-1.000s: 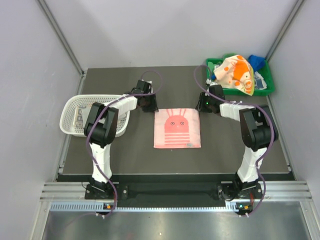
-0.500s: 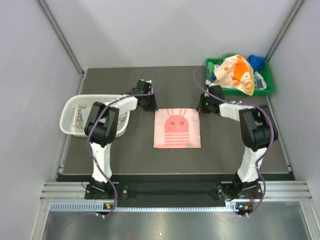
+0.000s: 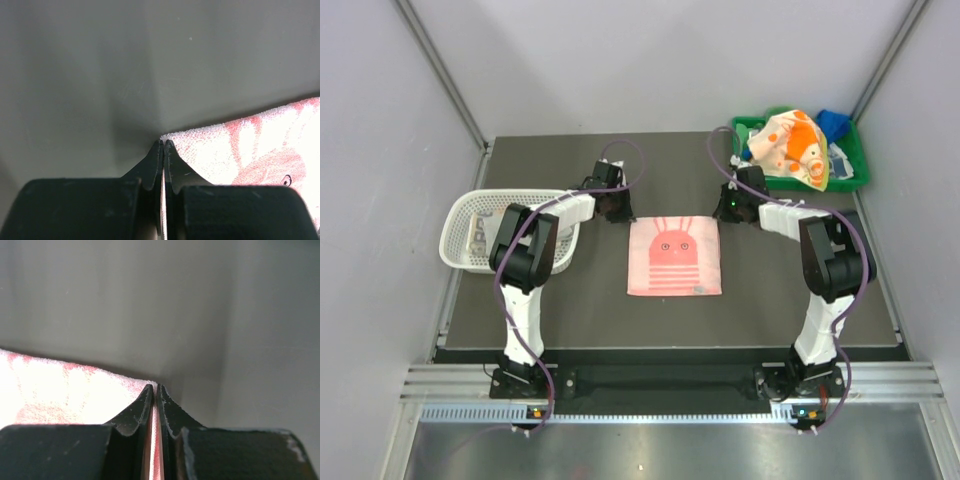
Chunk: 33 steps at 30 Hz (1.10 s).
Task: Fold and stack the towels
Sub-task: Fold the towel
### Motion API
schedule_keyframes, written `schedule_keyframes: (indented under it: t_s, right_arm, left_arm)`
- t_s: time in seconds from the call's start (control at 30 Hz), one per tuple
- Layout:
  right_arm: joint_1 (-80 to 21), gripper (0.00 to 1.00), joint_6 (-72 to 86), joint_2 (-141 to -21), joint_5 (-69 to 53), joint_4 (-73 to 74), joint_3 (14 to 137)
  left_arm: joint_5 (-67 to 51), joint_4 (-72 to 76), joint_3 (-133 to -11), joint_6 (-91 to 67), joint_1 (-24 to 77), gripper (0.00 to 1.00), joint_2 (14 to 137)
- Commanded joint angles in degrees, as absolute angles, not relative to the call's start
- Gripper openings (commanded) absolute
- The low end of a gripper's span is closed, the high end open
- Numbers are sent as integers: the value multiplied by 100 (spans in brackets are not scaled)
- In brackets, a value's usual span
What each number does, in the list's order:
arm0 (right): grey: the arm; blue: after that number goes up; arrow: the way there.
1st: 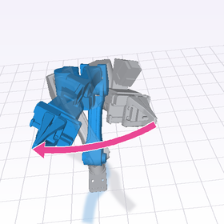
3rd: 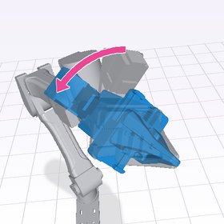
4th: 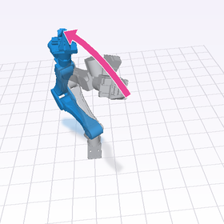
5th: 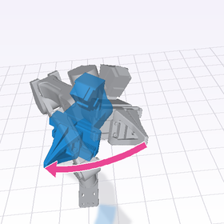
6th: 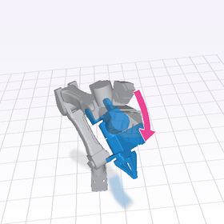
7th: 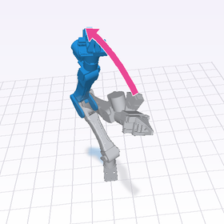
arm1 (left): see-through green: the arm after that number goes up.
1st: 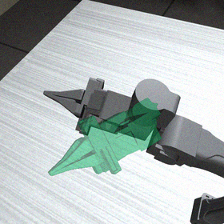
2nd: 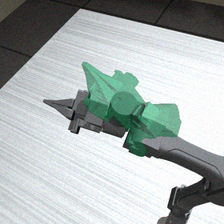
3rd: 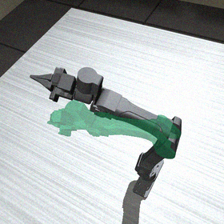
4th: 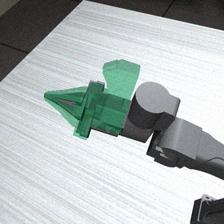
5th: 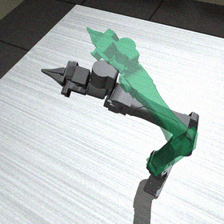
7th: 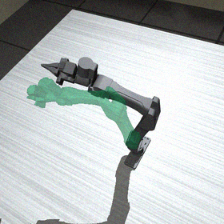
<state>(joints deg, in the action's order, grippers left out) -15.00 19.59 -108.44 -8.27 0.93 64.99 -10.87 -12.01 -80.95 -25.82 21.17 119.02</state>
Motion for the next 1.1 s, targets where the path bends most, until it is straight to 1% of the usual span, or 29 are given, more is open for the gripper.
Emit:
schedule_keyframes:
  t_s: [0.0,0.3,0.63,0.73,0.83,1.07]
  right_arm:
    - [-1565,5,1951,-10670,-853,-18,6811]
    - [-1459,3,1942,-10626,-756,-18,7014]
    - [-1336,3,1916,-10231,-870,-264,6794]
    - [-1336,3,1942,-10038,-914,-299,6636]
    - [-1336,3,2030,-9783,-975,-448,6329]
    - [-1354,3,2206,-9220,-1028,-791,5320]
  left_arm:
    - [-976,-984,-7981,-2610,2118,0,11866]
    - [-756,-432,-8051,-2689,2030,0,11725]
    - [-984,210,-7981,-2725,1934,0,11347]
    - [-1055,324,-7797,-2786,1934,0,11163]
    - [-1072,535,-7341,-2856,1934,0,10908]
    - [-1248,1019,-6392,-3085,1986,0,10171]
